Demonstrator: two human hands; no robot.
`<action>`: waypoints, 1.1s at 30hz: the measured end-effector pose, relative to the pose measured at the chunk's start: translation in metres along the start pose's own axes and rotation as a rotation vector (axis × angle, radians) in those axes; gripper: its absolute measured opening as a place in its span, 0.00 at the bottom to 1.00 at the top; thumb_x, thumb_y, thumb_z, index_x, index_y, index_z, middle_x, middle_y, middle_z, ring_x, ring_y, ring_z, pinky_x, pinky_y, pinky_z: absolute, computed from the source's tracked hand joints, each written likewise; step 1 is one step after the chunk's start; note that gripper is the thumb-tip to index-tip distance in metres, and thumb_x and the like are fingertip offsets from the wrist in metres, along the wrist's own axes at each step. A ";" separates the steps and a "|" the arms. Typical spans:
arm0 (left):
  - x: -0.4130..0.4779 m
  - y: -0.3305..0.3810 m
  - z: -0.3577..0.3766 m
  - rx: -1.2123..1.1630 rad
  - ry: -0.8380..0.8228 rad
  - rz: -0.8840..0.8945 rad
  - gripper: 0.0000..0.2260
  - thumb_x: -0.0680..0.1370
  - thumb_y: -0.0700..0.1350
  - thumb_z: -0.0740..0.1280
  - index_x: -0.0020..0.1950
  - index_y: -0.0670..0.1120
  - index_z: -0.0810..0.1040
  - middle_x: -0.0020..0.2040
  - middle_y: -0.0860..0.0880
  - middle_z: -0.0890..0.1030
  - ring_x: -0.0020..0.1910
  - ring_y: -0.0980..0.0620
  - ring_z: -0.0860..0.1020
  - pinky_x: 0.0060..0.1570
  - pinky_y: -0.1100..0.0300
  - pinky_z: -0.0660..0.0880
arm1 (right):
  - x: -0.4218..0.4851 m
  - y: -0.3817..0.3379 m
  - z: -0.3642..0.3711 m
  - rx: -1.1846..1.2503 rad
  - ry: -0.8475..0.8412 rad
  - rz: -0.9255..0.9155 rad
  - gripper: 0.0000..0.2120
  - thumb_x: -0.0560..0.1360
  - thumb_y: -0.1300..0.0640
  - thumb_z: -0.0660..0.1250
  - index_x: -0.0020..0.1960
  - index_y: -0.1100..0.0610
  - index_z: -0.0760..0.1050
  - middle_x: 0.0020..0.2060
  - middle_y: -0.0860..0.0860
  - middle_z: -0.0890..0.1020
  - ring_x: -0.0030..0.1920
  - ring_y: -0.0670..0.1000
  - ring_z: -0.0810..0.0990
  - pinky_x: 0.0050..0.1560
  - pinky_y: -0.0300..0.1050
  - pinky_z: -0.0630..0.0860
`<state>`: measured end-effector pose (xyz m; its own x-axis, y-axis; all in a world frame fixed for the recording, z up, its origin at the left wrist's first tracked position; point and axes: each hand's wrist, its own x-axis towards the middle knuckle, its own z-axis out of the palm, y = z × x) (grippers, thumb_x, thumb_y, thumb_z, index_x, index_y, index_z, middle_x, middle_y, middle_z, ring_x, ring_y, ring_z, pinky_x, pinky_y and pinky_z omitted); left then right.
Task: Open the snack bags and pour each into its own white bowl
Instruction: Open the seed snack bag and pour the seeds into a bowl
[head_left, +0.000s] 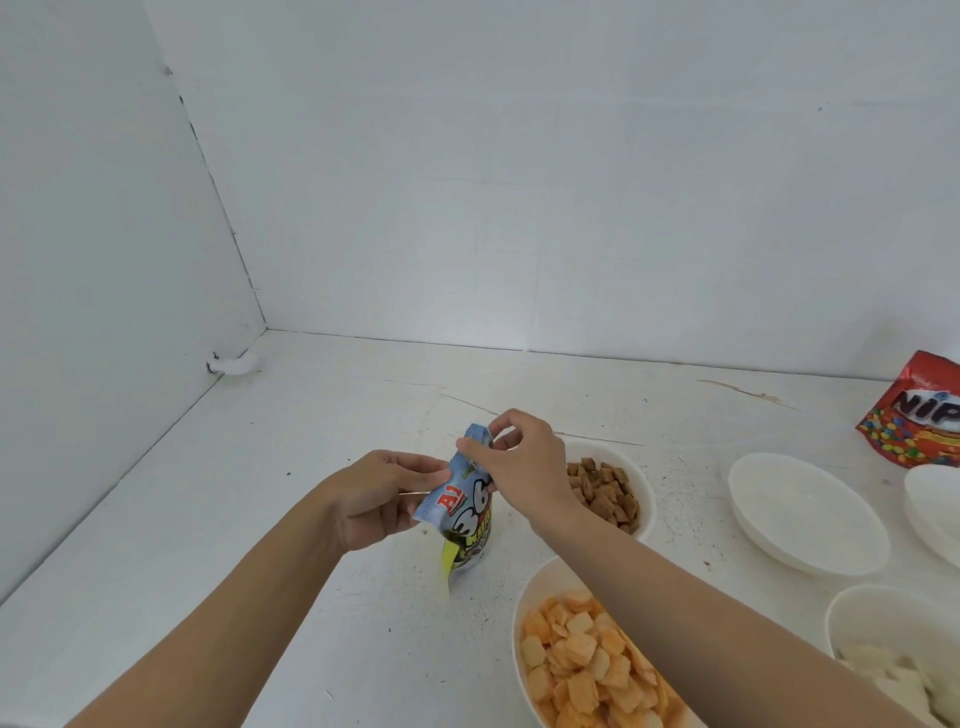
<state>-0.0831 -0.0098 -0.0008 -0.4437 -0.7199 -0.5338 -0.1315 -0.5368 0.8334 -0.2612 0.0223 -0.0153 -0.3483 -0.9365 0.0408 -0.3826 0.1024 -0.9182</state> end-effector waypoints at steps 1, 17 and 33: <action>0.000 0.000 0.002 -0.046 0.020 -0.011 0.17 0.66 0.41 0.75 0.54 0.37 0.83 0.49 0.38 0.85 0.41 0.46 0.83 0.34 0.61 0.80 | -0.001 -0.002 -0.001 0.022 -0.016 0.025 0.16 0.67 0.48 0.79 0.46 0.53 0.76 0.35 0.50 0.81 0.40 0.52 0.84 0.41 0.57 0.83; -0.015 0.006 0.021 0.016 0.090 0.208 0.14 0.69 0.39 0.79 0.53 0.38 0.83 0.48 0.41 0.86 0.43 0.51 0.83 0.45 0.62 0.80 | -0.019 -0.035 -0.021 0.350 -0.272 0.210 0.08 0.72 0.60 0.76 0.44 0.65 0.82 0.39 0.60 0.86 0.38 0.57 0.86 0.41 0.51 0.84; -0.013 -0.001 0.023 -0.028 0.124 0.200 0.07 0.72 0.34 0.76 0.49 0.38 0.84 0.43 0.41 0.85 0.37 0.52 0.81 0.41 0.63 0.80 | -0.020 -0.025 -0.022 0.565 -0.291 0.317 0.09 0.71 0.67 0.75 0.49 0.71 0.81 0.41 0.63 0.85 0.39 0.58 0.85 0.39 0.49 0.82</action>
<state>-0.0973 0.0105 0.0085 -0.3462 -0.8608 -0.3731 -0.0264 -0.3886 0.9210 -0.2631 0.0460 0.0154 -0.0962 -0.9501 -0.2967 0.2290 0.2690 -0.9355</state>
